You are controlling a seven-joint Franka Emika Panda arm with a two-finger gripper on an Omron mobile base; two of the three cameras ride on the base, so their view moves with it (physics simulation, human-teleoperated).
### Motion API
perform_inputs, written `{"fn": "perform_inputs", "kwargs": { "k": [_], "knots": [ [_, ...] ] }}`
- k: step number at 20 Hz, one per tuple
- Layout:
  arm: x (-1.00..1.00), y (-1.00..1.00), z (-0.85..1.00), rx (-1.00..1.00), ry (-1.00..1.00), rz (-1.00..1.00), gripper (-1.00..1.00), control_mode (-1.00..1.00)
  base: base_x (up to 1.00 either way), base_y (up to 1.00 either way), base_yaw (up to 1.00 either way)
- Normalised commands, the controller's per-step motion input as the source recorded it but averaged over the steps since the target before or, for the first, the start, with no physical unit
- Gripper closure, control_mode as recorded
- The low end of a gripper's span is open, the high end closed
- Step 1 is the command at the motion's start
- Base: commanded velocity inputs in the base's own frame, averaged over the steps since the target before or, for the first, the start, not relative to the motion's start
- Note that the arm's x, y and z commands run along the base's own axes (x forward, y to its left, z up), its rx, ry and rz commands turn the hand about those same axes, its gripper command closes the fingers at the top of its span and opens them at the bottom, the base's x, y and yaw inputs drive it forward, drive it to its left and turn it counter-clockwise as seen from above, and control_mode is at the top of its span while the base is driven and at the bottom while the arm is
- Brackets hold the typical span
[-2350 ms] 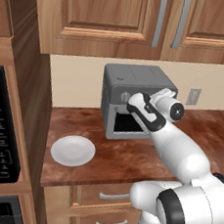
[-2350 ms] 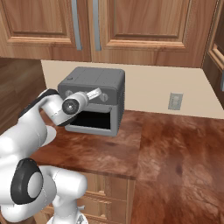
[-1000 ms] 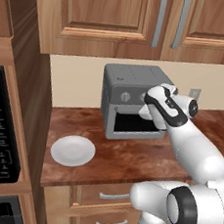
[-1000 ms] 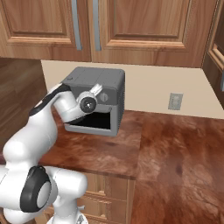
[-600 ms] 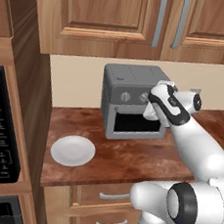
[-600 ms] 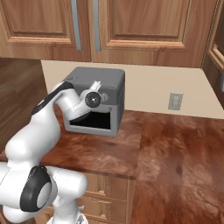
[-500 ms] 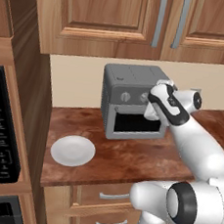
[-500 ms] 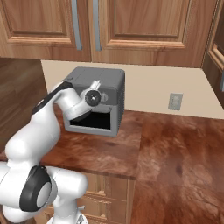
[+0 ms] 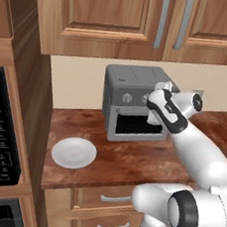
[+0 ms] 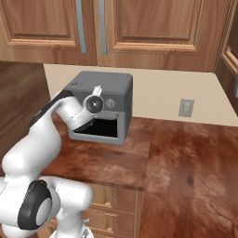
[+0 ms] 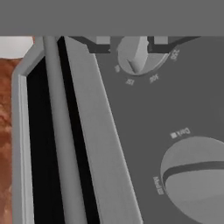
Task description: Pull the toaster oven rack outwards. Pick up the baguette from the plate and place it on the toaster oven rack. Close the toaster oven door fully and set the temperature to the lowest setting.
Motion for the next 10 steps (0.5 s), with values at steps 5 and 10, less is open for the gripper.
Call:
{"fn": "perform_inputs", "kwargs": {
  "k": [5,10],
  "knots": [
    [-0.05,0.15,0.0,-0.1,-0.09,0.0,1.0,-1.0,0.0,0.0,0.0],
    [0.0,0.18,-0.05,-0.18,-0.01,0.03,1.0,-1.0,0.0,0.0,0.0]
  ]
}}
